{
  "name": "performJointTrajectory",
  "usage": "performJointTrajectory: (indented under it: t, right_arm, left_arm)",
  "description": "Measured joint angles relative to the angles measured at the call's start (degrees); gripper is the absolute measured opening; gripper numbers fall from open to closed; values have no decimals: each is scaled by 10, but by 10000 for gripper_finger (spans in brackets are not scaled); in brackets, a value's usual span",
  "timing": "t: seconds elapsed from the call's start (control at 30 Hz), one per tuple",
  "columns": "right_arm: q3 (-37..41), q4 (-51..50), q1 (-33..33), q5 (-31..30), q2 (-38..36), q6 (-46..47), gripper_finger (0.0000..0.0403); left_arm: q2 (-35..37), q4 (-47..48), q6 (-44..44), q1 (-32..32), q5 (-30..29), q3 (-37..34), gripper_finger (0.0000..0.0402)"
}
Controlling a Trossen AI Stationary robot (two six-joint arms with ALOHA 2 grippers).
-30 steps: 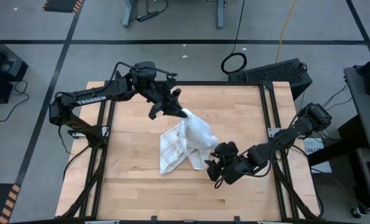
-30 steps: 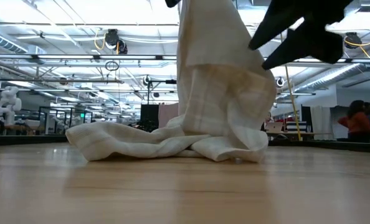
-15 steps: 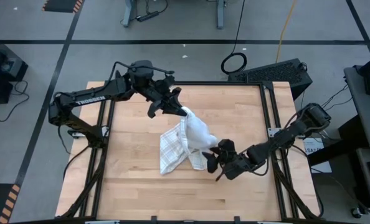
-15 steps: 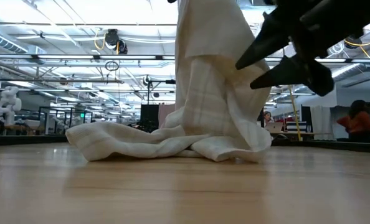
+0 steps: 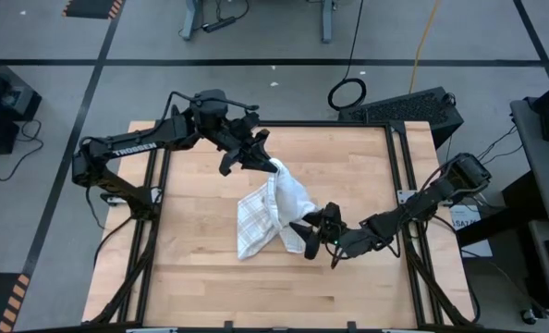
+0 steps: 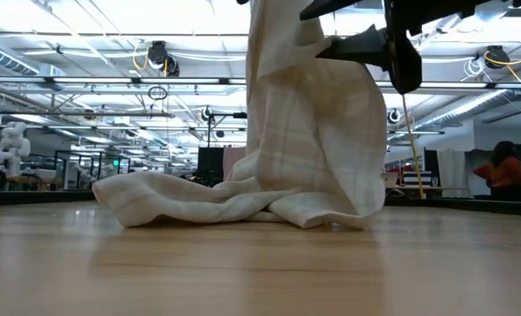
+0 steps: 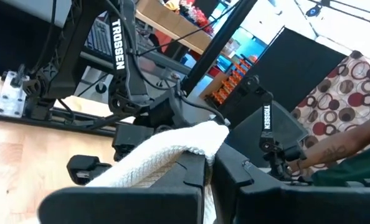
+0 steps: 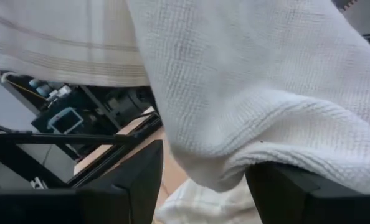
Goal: Roll towel
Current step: Roll the towel
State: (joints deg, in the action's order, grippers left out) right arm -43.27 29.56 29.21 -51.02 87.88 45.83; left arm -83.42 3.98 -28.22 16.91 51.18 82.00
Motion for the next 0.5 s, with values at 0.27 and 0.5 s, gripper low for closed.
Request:
performJointTrajectory:
  t: [0.27,0.5]
  right_arm:
    - [0,3,0,2,-3,16,98]
    - [0,24,0,33,-33,34,12]
  left_arm:
    - [0,18,9,0,0,0,11]
    - [0,104,47,10,14,0,11]
